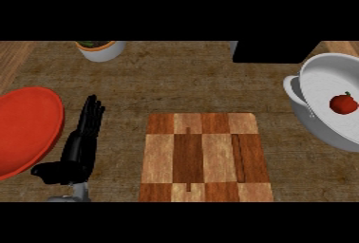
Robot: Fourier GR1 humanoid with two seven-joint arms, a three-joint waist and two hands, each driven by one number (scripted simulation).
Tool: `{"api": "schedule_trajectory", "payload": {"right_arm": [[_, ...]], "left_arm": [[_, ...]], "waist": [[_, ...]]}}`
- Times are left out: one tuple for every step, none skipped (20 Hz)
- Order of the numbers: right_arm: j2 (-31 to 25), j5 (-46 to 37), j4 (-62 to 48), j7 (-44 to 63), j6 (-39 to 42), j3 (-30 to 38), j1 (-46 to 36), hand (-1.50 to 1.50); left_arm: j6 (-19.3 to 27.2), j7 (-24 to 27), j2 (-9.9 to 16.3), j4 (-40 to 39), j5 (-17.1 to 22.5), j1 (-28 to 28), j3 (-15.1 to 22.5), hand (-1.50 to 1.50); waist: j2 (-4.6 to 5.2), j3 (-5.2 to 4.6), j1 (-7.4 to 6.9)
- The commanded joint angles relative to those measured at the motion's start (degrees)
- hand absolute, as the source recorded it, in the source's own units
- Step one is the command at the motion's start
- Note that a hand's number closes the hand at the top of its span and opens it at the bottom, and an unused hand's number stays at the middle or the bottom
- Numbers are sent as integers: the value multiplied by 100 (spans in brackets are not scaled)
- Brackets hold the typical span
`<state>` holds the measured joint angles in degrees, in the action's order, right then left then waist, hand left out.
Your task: Pick the bell pepper from the cutting board and place it in the pot
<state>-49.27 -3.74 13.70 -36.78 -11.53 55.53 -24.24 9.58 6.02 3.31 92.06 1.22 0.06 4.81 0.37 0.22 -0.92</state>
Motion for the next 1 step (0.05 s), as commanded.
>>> {"api": "schedule_trajectory", "payload": {"right_arm": [[-91,325,-106,-286,193,206,422,-150]], "left_arm": [[33,-143,21,208,-67,20,23,0]], "waist": [[-6,1,23]]}}
